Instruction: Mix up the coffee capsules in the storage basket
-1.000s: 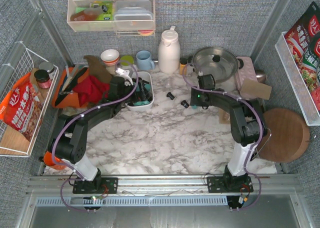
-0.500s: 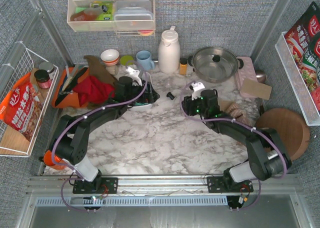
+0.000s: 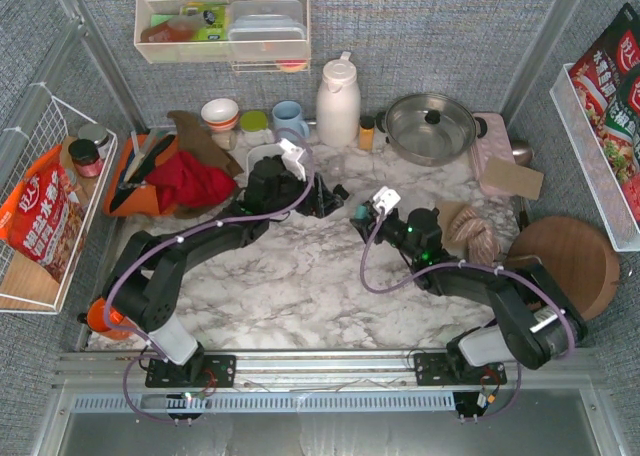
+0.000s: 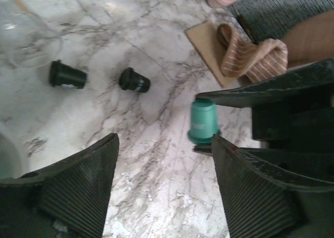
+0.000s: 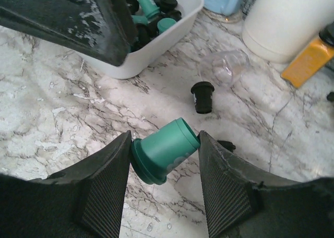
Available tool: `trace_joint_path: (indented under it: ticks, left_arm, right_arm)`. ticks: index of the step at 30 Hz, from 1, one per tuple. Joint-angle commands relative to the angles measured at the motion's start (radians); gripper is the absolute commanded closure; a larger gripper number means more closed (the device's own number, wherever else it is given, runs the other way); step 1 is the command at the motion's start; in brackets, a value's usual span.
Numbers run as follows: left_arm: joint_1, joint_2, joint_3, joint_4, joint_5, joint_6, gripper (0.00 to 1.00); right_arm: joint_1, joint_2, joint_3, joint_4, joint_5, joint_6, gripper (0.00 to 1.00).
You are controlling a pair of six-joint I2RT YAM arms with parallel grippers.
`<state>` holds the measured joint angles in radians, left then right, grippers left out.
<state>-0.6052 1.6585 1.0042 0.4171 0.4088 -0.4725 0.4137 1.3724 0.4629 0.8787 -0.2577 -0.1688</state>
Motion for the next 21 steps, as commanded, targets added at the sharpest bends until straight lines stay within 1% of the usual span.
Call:
trace_joint_path:
  ticks: [1,4,7,10,21]
  left_arm:
    - [-0.035,0.000,-0.021,0.139,0.053,-0.003,0.23]
    - [-0.051,-0.005,-0.046,0.190,0.037,0.000,0.26]
    - [-0.057,-0.005,-0.058,0.226,0.050,-0.006,0.28]
    - [-0.066,0.006,-0.054,0.228,0.072,0.003,0.32]
    - [-0.096,0.042,-0.058,0.268,0.115,0.004,0.42]
  right_arm:
    - [0.013,0.053,-0.048,0.304,-0.080,-0.120,0.47]
    - [0.025,0.104,-0.070,0.429,-0.114,-0.159,0.47]
    - [0.030,0.132,-0.071,0.477,-0.129,-0.163,0.47]
    - [0.037,0.135,-0.067,0.479,-0.136,-0.168,0.47]
    - [0.055,0.105,-0.050,0.428,-0.144,-0.182,0.47]
